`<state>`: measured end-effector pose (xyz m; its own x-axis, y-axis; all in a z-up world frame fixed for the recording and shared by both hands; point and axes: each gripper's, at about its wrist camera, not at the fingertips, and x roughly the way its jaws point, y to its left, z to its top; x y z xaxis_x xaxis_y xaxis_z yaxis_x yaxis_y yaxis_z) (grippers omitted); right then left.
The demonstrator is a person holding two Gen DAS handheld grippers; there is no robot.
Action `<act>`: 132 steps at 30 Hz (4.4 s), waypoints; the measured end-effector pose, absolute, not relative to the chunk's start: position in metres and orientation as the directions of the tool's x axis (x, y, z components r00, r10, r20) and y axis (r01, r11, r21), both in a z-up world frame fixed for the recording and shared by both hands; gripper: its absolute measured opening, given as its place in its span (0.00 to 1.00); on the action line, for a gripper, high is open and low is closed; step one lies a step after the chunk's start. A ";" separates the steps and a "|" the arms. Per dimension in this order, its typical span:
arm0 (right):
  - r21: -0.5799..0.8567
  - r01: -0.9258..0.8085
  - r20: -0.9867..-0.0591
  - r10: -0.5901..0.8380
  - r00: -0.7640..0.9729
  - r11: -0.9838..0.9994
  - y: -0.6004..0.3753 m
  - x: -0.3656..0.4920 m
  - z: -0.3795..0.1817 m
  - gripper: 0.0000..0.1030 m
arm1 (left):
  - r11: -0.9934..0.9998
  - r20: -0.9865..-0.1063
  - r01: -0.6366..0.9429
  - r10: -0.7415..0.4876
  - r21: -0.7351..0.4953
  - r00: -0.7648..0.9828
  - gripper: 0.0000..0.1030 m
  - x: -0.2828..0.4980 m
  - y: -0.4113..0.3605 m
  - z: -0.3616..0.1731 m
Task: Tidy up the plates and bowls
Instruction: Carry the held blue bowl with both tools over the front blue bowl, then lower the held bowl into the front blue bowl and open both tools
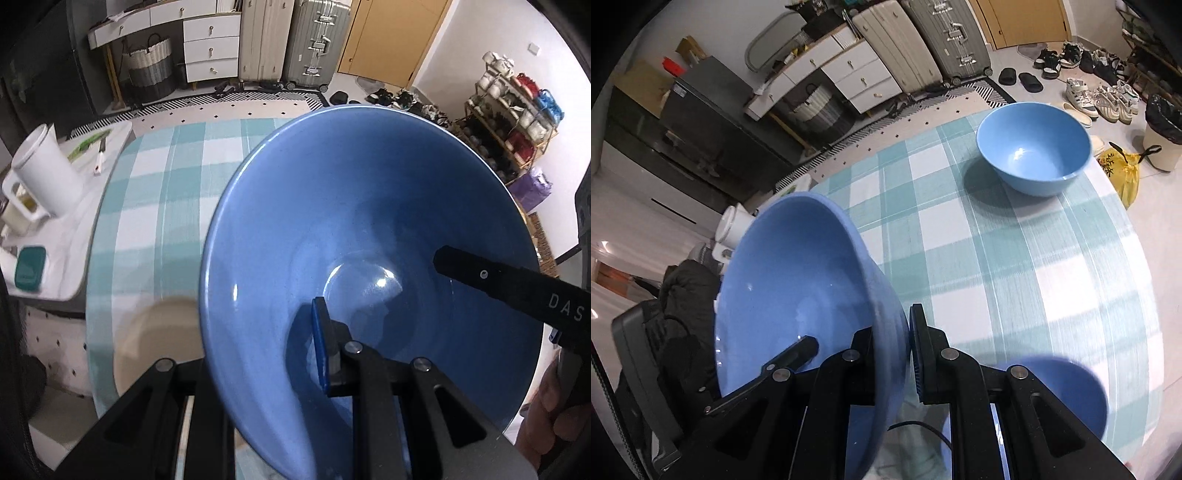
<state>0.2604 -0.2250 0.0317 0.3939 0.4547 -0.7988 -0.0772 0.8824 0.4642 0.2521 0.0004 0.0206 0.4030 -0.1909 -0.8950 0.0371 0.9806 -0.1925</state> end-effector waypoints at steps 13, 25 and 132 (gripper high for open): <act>0.412 -0.130 -0.800 0.426 0.421 0.902 -0.255 0.159 0.023 0.12 | 0.976 -0.856 0.115 -0.219 -0.187 0.468 0.17 0.160 -0.030 0.029; 0.398 -0.048 -0.826 0.381 0.416 0.916 -0.321 0.138 -0.018 0.12 | 0.964 -0.864 0.197 -0.251 -0.181 0.436 0.18 0.146 -0.087 -0.012; 0.269 -0.032 -0.779 0.237 0.580 0.963 -0.359 0.156 -0.045 0.14 | 0.965 -0.883 0.258 -0.078 0.050 0.463 0.28 0.150 -0.144 -0.078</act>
<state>0.1557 -0.3591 -0.0452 0.5805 0.2372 -0.7790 -0.0317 0.9625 0.2694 0.1501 -0.1438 -0.0777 0.4630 -0.0784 -0.8829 0.2583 0.9648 0.0498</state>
